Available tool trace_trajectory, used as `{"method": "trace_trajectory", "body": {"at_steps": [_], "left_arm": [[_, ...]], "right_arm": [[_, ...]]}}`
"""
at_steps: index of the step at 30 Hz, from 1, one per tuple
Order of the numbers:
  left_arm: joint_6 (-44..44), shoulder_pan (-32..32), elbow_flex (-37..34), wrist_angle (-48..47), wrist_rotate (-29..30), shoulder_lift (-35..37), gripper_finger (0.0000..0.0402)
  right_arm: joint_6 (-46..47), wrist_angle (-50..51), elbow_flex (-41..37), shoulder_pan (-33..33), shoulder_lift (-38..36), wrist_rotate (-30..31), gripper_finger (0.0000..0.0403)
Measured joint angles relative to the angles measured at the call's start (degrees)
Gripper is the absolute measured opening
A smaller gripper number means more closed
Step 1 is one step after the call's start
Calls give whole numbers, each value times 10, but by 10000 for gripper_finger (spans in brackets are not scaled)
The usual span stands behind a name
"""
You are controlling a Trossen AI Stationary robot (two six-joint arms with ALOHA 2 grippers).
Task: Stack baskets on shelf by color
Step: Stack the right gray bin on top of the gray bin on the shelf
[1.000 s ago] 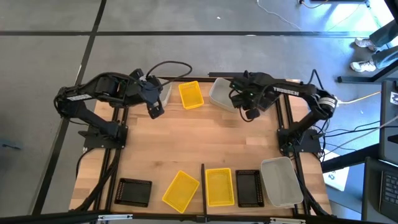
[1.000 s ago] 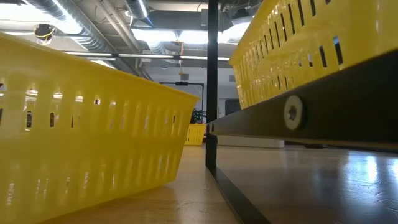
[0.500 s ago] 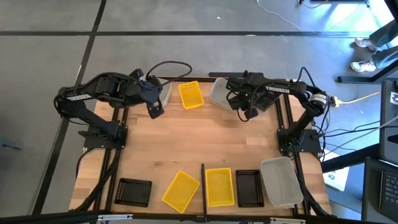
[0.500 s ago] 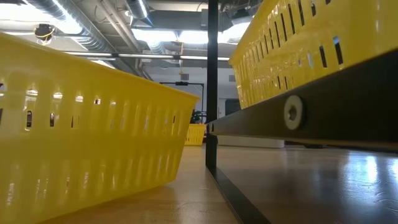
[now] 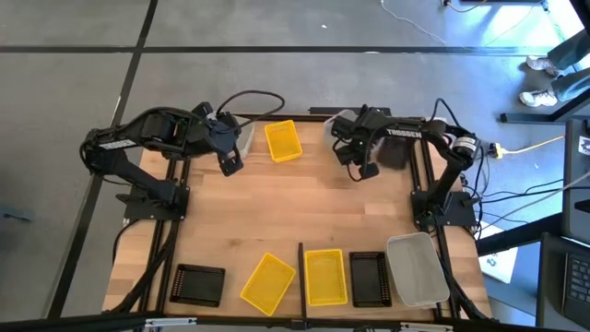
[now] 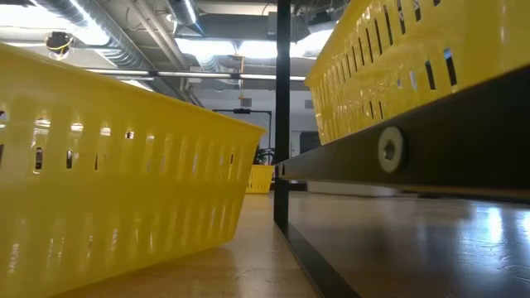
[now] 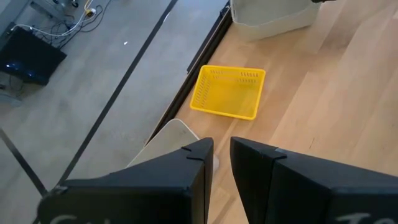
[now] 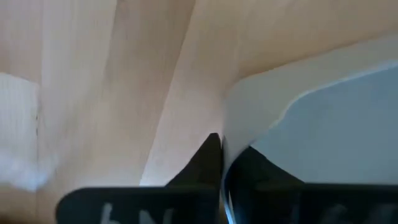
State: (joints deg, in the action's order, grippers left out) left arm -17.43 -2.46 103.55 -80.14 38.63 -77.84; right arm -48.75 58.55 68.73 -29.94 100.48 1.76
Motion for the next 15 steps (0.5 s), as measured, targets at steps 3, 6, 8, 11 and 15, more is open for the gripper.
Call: {"method": "trace_trajectory", "body": {"at_steps": [3, 6, 8, 11, 15], "left_arm": [[0, 0, 0, 0, 0, 0, 47], [2, 0, 0, 0, 0, 0, 47], [8, 0, 0, 0, 0, 0, 47], [15, 0, 0, 0, 0, 0, 47], [15, 0, 0, 0, 0, 0, 47]], "right_arm": [[31, -1, 0, 14, -4, 27, 5], [37, 2, 0, 35, -14, 48, 4], [38, 1, 0, 50, -23, 58, 2], [65, 6, 13, 74, -31, 85, 2], [98, 55, 60, 100, -44, 99, 2]]}}
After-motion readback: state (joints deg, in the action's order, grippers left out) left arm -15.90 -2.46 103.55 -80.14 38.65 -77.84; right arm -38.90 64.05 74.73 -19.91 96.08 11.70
